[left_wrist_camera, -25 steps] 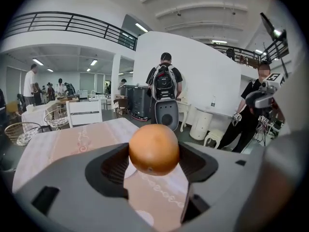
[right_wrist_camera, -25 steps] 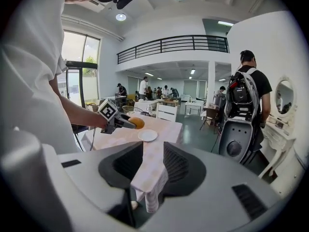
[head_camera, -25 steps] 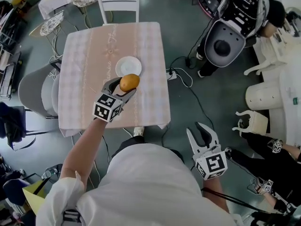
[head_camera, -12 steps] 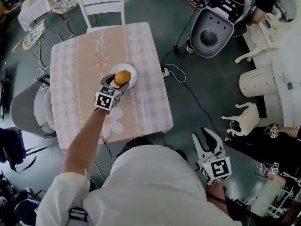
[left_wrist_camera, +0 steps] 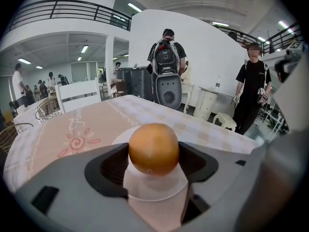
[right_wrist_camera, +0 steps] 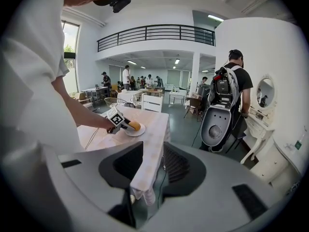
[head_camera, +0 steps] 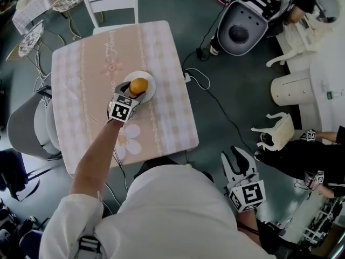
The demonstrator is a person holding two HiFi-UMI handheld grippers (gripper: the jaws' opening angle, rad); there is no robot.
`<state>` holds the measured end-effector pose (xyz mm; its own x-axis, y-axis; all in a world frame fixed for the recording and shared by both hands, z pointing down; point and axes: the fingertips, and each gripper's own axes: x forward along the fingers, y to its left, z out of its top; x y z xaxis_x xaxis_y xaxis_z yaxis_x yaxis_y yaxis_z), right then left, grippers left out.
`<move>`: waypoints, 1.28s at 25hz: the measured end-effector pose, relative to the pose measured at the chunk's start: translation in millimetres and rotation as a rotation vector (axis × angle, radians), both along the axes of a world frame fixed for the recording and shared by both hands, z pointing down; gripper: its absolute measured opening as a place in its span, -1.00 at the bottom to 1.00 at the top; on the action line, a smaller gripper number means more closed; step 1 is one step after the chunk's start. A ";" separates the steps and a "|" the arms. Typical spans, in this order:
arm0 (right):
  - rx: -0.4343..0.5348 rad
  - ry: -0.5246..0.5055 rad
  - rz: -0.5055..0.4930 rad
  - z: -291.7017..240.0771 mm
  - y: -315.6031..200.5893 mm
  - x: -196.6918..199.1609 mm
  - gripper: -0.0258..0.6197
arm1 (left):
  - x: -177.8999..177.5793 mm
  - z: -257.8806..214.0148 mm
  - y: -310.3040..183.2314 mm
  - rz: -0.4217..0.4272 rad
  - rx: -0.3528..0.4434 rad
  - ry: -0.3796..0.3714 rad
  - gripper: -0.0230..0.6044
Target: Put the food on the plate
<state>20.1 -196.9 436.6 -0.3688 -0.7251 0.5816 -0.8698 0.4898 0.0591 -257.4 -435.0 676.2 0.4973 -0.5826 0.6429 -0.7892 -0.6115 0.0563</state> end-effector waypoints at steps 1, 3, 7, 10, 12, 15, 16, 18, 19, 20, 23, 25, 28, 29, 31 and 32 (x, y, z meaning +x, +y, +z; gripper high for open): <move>-0.004 -0.002 0.001 0.4 -0.4 -0.7 -0.53 | -0.3 0.2 0.2 0.004 0.001 -0.010 0.13; -0.010 -0.006 0.000 1.3 -1.3 -2.0 -0.53 | -1.3 2.5 2.2 0.012 -0.006 -0.030 0.13; -0.013 -0.010 -0.007 2.0 -4.2 -4.6 -0.53 | -4.4 8.7 2.7 0.017 -0.015 -0.048 0.13; -0.014 -0.011 -0.009 3.3 -3.7 -5.0 -0.53 | -4.3 9.3 3.4 0.017 -0.015 -0.054 0.16; -0.013 -0.012 -0.012 3.4 -3.9 -5.6 -0.53 | -4.2 9.1 3.7 0.015 -0.015 -0.056 0.18; -0.018 -0.016 -0.007 4.1 -2.0 -5.4 -0.53 | -4.2 8.0 3.0 0.013 -0.007 -0.055 0.21; -0.019 -0.017 -0.006 4.1 -1.6 -5.2 -0.53 | -4.0 6.9 3.8 0.014 -0.010 -0.055 0.21; -0.019 -0.017 -0.006 4.0 -1.9 -4.6 -0.53 | -2.9 5.2 4.5 0.016 -0.013 -0.052 0.23; -0.018 -0.017 -0.007 3.9 -2.2 -4.3 -0.53 | -2.0 4.6 4.0 0.017 -0.008 -0.049 0.24; -0.017 -0.018 -0.009 3.6 -2.5 -4.2 -0.53 | -1.3 4.0 3.5 0.017 -0.002 -0.046 0.25; -0.014 -0.021 -0.020 3.7 -2.7 -4.9 -0.53 | -2.0 2.3 4.1 0.009 0.008 -0.049 0.27; -0.016 -0.027 -0.021 5.0 -1.8 -3.8 -0.53 | -2.7 -1.2 6.4 0.004 0.003 -0.053 0.28; -0.016 -0.032 -0.027 5.4 0.0 -1.5 -0.53 | -4.7 -6.9 10.6 -0.008 0.009 -0.051 0.28; -0.013 -0.033 -0.031 4.9 0.5 -1.3 -0.53 | -4.3 -11.0 12.0 -0.010 0.017 -0.045 0.29; -0.005 -0.036 -0.040 4.3 1.8 -0.1 -0.53 | -3.0 -20.9 15.2 -0.020 0.038 -0.026 0.29; 0.000 -0.037 -0.046 4.0 2.6 0.5 -0.53 | -3.0 -25.6 17.7 -0.030 0.045 -0.017 0.29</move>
<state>20.6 -194.3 440.6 -0.4231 -0.7067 0.5671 -0.8480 0.5294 0.0270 -260.4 -417.3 650.6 0.4683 -0.6256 0.6239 -0.8078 -0.5892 0.0156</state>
